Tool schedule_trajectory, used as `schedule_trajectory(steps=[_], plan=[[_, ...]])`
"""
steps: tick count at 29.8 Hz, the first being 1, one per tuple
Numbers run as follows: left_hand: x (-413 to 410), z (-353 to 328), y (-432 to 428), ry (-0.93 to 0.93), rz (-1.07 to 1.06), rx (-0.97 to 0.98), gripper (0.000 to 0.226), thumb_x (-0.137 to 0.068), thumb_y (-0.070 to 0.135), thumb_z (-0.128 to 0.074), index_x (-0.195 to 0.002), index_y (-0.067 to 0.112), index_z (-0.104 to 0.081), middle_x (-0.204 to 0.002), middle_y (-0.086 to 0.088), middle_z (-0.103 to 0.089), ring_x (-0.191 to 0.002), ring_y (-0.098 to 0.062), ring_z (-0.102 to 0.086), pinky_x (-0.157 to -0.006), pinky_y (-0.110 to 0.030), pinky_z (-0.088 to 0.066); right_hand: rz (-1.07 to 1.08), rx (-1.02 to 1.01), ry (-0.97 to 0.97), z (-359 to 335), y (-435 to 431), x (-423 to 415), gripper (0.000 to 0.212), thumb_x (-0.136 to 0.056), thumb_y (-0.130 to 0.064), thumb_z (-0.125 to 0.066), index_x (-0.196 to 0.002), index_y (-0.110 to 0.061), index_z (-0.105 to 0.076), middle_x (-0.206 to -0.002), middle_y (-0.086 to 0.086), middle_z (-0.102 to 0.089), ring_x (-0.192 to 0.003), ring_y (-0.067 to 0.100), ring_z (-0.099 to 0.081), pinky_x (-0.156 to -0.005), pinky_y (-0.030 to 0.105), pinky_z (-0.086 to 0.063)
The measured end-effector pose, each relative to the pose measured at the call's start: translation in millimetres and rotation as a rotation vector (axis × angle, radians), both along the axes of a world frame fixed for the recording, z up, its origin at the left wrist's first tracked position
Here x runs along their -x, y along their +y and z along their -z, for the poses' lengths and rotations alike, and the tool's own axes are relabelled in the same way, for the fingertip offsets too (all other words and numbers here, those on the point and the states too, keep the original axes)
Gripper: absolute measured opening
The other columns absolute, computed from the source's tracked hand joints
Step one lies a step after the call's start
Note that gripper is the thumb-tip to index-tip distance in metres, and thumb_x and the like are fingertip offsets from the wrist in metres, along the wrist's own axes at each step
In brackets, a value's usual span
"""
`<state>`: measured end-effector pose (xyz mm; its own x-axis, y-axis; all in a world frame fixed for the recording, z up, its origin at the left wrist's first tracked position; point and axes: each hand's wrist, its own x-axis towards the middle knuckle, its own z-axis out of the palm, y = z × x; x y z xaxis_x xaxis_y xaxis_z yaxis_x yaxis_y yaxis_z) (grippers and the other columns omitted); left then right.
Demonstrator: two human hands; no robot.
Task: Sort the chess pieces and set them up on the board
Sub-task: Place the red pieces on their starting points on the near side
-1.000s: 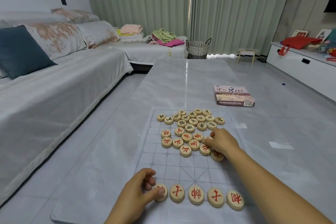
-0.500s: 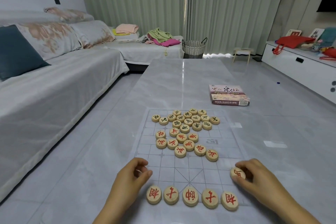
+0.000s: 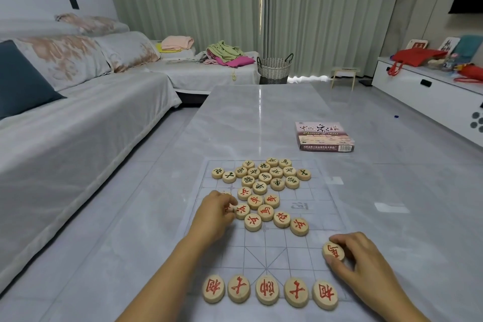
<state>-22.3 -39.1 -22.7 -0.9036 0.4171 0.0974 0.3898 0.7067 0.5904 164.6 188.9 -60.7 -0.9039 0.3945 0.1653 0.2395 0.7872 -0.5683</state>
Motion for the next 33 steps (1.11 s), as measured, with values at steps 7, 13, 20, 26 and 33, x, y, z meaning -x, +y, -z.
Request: schedule_trajectory(steps=[7,13,20,26,33], plan=[[-6,2,22,-0.046,0.143,0.100,0.041,-0.079,0.023,-0.068,-0.119,0.022,-0.057,-0.107,0.003,-0.044,-0.098,-0.014,-0.049,-0.088,-0.025,-0.044,0.001,-0.005,-0.017,-1,-2,-1,0.029,-0.082,-0.039,-0.063,-0.109,-0.030,-0.055,-0.102,-0.014,-0.049,-0.096,0.005,-0.048,-0.081,0.019,-0.039],[-7,-7,50,0.060,0.209,0.245,0.044,-0.082,0.036,-0.063,-0.122,0.022,-0.054,-0.120,-0.004,-0.049,-0.115,-0.022,-0.042,-0.095,-0.034,-0.038,0.000,-0.011,-0.016,0,-2,-1,0.030,-0.082,-0.040,-0.063,-0.109,-0.032,-0.055,-0.103,-0.014,-0.049,-0.096,0.004,-0.048,-0.080,0.018,-0.039],[-10,-6,72,0.162,0.197,0.416,0.035,-0.090,0.027,-0.049,-0.124,0.019,-0.050,-0.124,-0.008,-0.048,-0.115,-0.028,-0.044,-0.097,-0.038,-0.033,-0.020,0.010,-0.007,-3,-2,-2,0.026,-0.082,-0.040,-0.062,-0.105,-0.037,-0.050,-0.103,-0.017,-0.048,-0.097,0.002,-0.046,-0.079,0.016,-0.037],[-9,0,69,0.200,0.259,0.453,0.032,-0.089,0.020,-0.050,-0.121,0.017,-0.050,-0.125,-0.005,-0.052,-0.116,-0.025,-0.042,-0.095,-0.037,-0.034,-0.035,0.009,0.004,-4,-3,-3,0.027,-0.081,-0.038,-0.063,-0.099,-0.041,-0.043,-0.100,-0.017,-0.046,-0.096,0.002,-0.046,-0.081,0.017,-0.037],[-9,-36,29,0.122,0.085,0.041,0.030,-0.083,0.035,-0.059,-0.111,0.026,-0.059,-0.104,0.001,-0.055,-0.102,-0.019,-0.052,-0.096,-0.035,-0.039,0.005,0.046,0.019,-3,-1,-3,0.026,-0.081,-0.032,-0.066,-0.104,-0.032,-0.054,-0.099,-0.015,-0.047,-0.095,0.004,-0.048,-0.081,0.020,-0.040]])
